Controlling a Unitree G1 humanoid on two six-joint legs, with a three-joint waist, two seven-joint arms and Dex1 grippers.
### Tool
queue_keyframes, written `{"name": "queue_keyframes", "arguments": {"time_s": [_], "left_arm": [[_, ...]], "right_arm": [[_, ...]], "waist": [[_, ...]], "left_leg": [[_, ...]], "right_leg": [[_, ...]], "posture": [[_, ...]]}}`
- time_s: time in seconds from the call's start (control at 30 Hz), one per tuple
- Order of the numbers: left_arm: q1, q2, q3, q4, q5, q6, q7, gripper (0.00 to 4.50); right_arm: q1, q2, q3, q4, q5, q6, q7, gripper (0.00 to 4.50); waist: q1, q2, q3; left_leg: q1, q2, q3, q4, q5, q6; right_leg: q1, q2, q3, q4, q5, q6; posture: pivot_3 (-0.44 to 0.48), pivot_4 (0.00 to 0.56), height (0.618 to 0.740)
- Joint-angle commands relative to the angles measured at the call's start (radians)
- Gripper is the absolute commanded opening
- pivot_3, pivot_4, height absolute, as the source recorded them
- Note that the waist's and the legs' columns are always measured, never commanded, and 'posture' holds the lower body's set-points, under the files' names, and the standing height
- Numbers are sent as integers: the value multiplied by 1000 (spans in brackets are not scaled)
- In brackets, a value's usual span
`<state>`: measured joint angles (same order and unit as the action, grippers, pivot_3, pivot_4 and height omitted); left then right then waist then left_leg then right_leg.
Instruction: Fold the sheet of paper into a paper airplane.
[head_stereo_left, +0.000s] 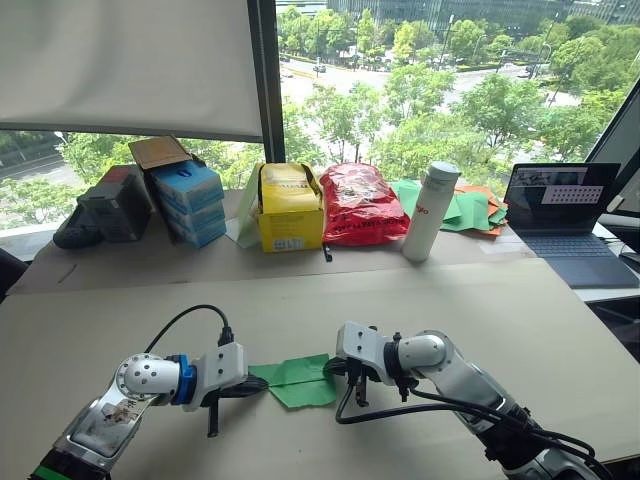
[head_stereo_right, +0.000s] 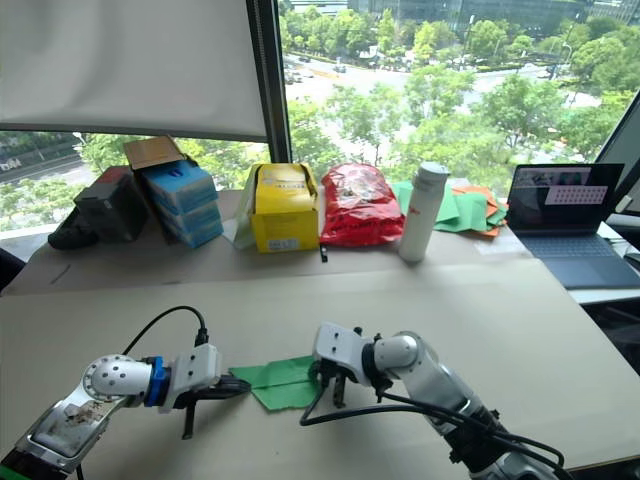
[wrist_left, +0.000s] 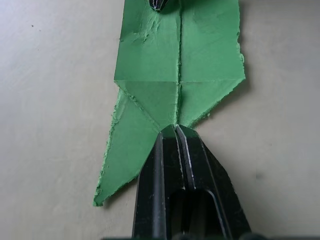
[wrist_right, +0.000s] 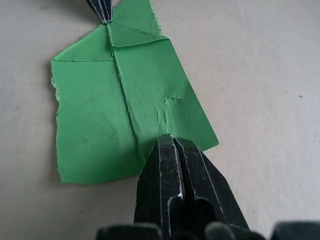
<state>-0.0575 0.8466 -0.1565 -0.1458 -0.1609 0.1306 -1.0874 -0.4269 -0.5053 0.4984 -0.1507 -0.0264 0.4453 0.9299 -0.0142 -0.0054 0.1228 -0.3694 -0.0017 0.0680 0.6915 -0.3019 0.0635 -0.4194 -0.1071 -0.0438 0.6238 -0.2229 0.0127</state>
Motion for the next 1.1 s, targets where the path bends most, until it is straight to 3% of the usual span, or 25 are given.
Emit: {"name": "queue_keyframes", "arguments": {"time_s": [0.03,0.27,0.37,0.5,0.53,0.67,0.9,1.1], "left_arm": [[43,36,-5,75,45,38,0,0],[48,42,63,-1,-21,82,-1,0],[48,49,163,-111,-166,207,-13,0],[53,57,278,-189,-336,358,-27,0],[61,62,304,-199,-380,395,-40,0],[87,70,319,-192,-409,430,-54,0],[60,28,303,-209,-440,466,-32,0],[61,26,305,-228,-451,479,-26,0]], "right_arm": [[21,-23,27,50,-34,29,10,26],[17,-8,12,15,-17,39,3,26],[13,2,-41,-64,37,91,0,26],[1,-2,-107,-165,108,187,6,26],[-9,6,-133,-189,140,218,6,595],[-45,27,-181,-237,246,311,27,1912],[-100,40,-128,-58,209,220,21,4329],[-133,56,-112,84,217,124,89,4460]], "waist": [[1,1,0],[-1,1,0],[-1,-2,2],[5,-3,4],[5,-3,5],[-1,-3,7],[4,-11,16],[2,-13,18]], "left_leg": [[0,0,0,0,0,0],[0,0,0,-1,0,-1],[-2,0,0,-3,1,-2],[-16,0,-1,-2,2,-4],[-19,-1,-1,-1,3,-4],[-24,-1,0,0,5,-8],[-24,-1,-1,3,4,-6],[-24,-1,0,4,6,-8]], "right_leg": [[0,0,0,0,0,0],[-1,-1,1,0,0,0],[-3,-1,1,0,0,-1],[-12,-2,-1,1,0,-1],[-15,-2,-1,1,0,-1],[-18,-1,-2,1,0,-1],[-17,0,-3,3,1,-1],[-17,3,-4,4,1,-1]], "posture": [[0,150,740],[0,150,740],[0,150,740],[0,150,740],[0,150,740],[0,150,740],[0,150,740],[0,150,740]]}}
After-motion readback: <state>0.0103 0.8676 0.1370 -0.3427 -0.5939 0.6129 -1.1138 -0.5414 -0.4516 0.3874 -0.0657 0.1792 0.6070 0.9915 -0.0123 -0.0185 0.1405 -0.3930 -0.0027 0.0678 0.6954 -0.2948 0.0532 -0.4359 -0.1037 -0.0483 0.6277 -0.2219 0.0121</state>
